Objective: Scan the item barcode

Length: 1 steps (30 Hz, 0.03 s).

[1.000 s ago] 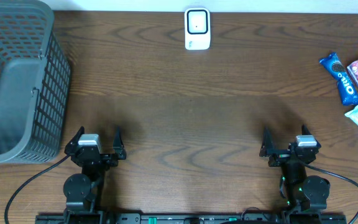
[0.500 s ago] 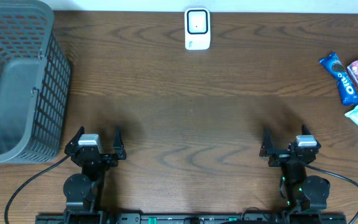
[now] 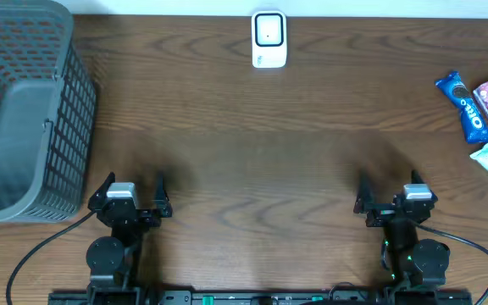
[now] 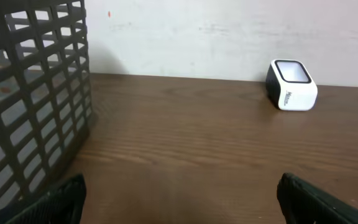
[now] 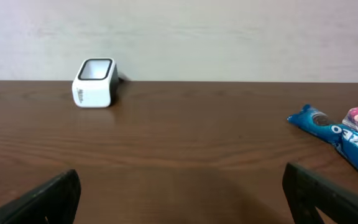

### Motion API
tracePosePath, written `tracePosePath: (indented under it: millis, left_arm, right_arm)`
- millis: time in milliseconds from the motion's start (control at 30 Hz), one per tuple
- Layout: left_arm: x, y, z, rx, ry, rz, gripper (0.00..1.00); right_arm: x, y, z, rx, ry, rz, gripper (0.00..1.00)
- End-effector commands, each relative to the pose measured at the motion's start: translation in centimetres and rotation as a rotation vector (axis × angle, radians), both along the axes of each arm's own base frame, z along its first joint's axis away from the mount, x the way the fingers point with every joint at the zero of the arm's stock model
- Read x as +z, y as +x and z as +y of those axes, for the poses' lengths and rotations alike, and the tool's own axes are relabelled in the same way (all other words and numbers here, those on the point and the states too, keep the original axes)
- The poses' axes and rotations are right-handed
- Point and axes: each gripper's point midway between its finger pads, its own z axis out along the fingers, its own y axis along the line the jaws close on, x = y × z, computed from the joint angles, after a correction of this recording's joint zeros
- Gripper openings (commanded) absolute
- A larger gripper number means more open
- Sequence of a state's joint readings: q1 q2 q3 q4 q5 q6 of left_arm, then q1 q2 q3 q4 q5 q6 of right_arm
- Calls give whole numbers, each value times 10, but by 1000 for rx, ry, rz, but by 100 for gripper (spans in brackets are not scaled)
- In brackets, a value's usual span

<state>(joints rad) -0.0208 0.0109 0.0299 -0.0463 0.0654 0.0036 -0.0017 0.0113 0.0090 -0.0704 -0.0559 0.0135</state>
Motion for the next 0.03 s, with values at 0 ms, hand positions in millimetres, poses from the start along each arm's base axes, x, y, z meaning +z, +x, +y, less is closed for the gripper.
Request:
tracePosePath:
  millis: [0]
  left_arm:
    - [-16, 0, -4, -19, -6, 38, 98]
  right_arm:
    - [-1, 0, -1, -3, -11, -2, 99]
